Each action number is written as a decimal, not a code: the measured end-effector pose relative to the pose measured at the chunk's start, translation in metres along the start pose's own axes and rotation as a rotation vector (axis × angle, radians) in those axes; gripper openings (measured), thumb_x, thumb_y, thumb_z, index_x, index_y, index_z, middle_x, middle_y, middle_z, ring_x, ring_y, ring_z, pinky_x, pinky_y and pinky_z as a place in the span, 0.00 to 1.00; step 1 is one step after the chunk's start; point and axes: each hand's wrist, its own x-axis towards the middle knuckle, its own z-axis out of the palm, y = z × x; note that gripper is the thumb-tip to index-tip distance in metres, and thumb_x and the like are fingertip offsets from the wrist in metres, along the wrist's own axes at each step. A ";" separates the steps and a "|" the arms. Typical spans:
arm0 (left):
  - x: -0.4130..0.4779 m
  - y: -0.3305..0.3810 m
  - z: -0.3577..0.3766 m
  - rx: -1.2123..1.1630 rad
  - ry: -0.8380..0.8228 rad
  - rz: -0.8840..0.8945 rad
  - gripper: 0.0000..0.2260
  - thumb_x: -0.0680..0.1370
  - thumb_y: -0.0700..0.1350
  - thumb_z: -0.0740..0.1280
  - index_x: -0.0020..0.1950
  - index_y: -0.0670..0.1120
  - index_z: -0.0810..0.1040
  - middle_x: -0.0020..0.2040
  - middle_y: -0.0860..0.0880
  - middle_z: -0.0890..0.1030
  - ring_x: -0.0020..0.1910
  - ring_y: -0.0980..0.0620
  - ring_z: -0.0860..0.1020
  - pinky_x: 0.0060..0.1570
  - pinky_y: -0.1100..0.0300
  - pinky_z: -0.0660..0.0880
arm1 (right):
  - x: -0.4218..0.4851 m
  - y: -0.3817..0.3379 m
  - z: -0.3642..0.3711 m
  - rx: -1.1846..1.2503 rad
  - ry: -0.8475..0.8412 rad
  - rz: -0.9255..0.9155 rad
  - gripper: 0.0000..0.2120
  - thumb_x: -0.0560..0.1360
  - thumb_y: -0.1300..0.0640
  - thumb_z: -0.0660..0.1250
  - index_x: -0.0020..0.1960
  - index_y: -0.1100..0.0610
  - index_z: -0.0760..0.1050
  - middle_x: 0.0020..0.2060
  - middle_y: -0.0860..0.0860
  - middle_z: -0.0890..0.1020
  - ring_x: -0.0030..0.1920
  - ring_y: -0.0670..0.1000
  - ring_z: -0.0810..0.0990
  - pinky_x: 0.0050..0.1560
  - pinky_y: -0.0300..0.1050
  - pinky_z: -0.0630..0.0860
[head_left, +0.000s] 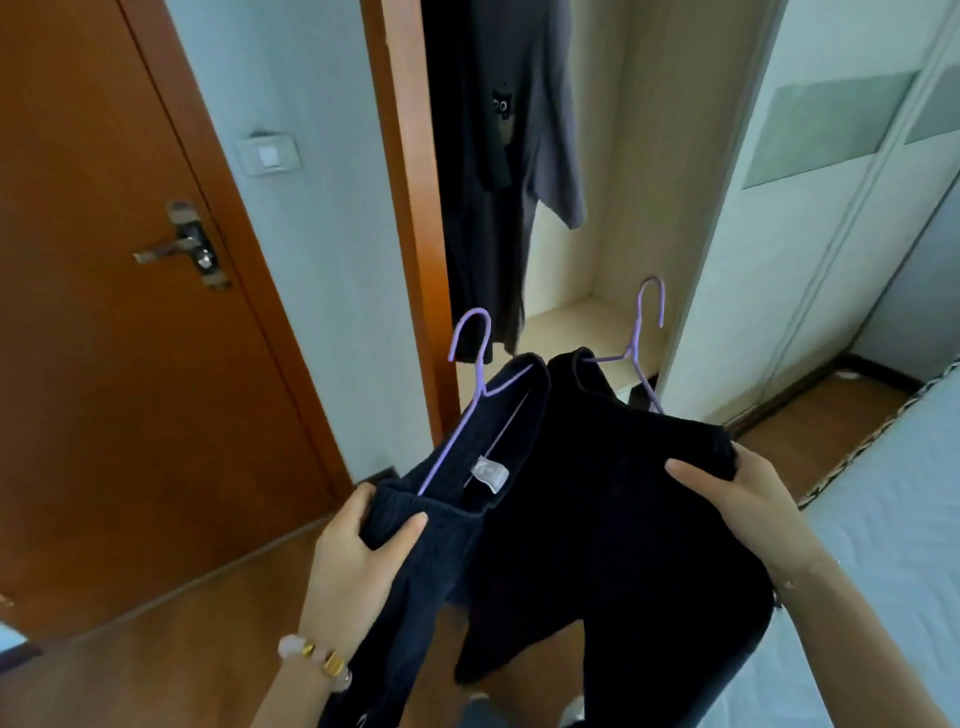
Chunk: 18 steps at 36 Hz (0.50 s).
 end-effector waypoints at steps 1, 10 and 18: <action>0.019 0.001 0.009 -0.006 -0.022 0.006 0.06 0.73 0.42 0.71 0.46 0.51 0.78 0.44 0.60 0.82 0.43 0.63 0.80 0.39 0.66 0.75 | 0.012 0.003 0.002 0.017 0.025 0.009 0.10 0.72 0.60 0.71 0.53 0.55 0.80 0.46 0.51 0.86 0.49 0.54 0.84 0.54 0.52 0.79; 0.195 0.035 0.083 -0.069 -0.263 0.011 0.09 0.74 0.44 0.71 0.53 0.49 0.78 0.47 0.51 0.83 0.49 0.54 0.81 0.48 0.61 0.76 | 0.139 -0.003 -0.004 0.099 0.108 0.027 0.33 0.54 0.43 0.78 0.55 0.56 0.79 0.48 0.56 0.85 0.45 0.55 0.85 0.41 0.41 0.81; 0.314 0.114 0.132 -0.322 -0.360 0.029 0.04 0.76 0.40 0.67 0.50 0.46 0.78 0.46 0.46 0.83 0.46 0.51 0.81 0.49 0.57 0.78 | 0.225 -0.069 -0.031 0.080 0.141 -0.074 0.25 0.60 0.49 0.74 0.54 0.56 0.79 0.46 0.56 0.86 0.45 0.55 0.85 0.38 0.37 0.79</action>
